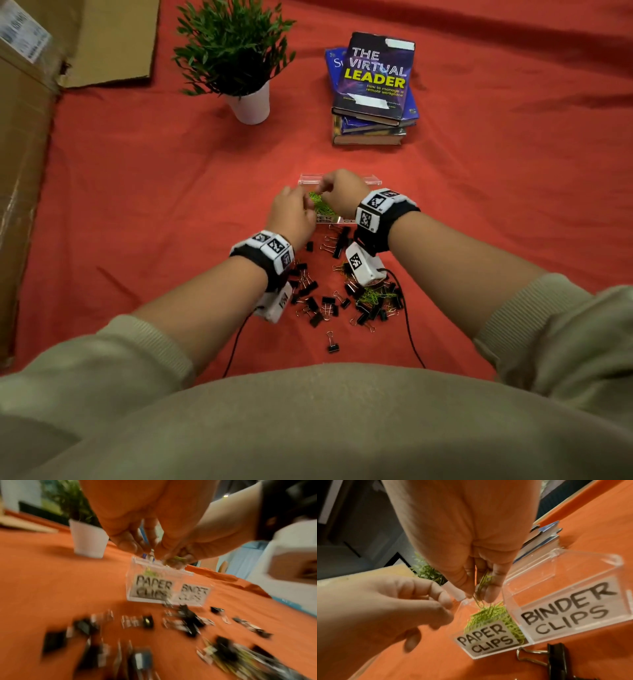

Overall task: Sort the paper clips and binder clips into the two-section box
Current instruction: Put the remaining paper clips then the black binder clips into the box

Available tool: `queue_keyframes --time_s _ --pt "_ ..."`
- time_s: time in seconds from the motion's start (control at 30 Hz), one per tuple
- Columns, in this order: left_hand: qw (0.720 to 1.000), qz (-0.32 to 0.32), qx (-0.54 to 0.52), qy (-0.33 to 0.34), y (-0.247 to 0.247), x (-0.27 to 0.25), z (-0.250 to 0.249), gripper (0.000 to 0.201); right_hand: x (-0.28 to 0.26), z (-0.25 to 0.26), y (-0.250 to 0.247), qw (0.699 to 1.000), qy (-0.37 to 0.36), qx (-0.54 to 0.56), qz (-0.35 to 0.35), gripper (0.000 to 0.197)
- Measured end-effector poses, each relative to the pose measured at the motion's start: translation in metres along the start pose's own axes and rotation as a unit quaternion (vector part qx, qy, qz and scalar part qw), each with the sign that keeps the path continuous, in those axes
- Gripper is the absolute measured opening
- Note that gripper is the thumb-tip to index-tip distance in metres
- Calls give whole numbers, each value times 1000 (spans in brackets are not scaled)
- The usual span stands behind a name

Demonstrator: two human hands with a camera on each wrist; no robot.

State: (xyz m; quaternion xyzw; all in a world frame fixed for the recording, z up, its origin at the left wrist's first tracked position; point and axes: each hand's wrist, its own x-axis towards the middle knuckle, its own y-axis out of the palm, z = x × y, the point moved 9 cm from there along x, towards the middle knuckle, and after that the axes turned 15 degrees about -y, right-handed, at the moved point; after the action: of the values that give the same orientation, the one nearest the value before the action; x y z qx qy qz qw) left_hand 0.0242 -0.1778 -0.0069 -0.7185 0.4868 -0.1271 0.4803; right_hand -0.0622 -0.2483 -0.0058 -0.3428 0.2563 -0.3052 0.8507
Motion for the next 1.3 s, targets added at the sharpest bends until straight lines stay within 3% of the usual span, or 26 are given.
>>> queue_keyframes --time_s 0.1,0.2,0.3,0.43,0.53,0.77,0.93,1.13,1.3 --pt "998 58 -14 -33 26 -26 19 10 3 6 10 999 -29 -16 28 36" --pt "988 138 40 58 61 -50 10 12 -12 2 -6 998 -43 28 -30 37" --pt "975 169 81 123 83 -61 -5 18 -42 -17 -14 997 -36 42 -52 23" --pt "958 179 155 164 101 -65 -17 31 -96 -62 23 994 19 -34 104 11" --pt "947 182 191 181 106 -65 -18 25 -124 -82 40 988 32 -43 142 11" --pt "955 180 176 155 96 -61 -6 8 -139 -103 31 994 38 -31 93 11" --pt "969 174 145 101 85 -52 11 13 -128 -94 21 999 7 -27 31 7" --pt "976 140 155 66 84 -56 9 20 -118 -62 62 990 -59 -62 114 38" --pt "979 135 150 25 85 -58 19 15 -120 -65 64 992 -54 -54 104 29"
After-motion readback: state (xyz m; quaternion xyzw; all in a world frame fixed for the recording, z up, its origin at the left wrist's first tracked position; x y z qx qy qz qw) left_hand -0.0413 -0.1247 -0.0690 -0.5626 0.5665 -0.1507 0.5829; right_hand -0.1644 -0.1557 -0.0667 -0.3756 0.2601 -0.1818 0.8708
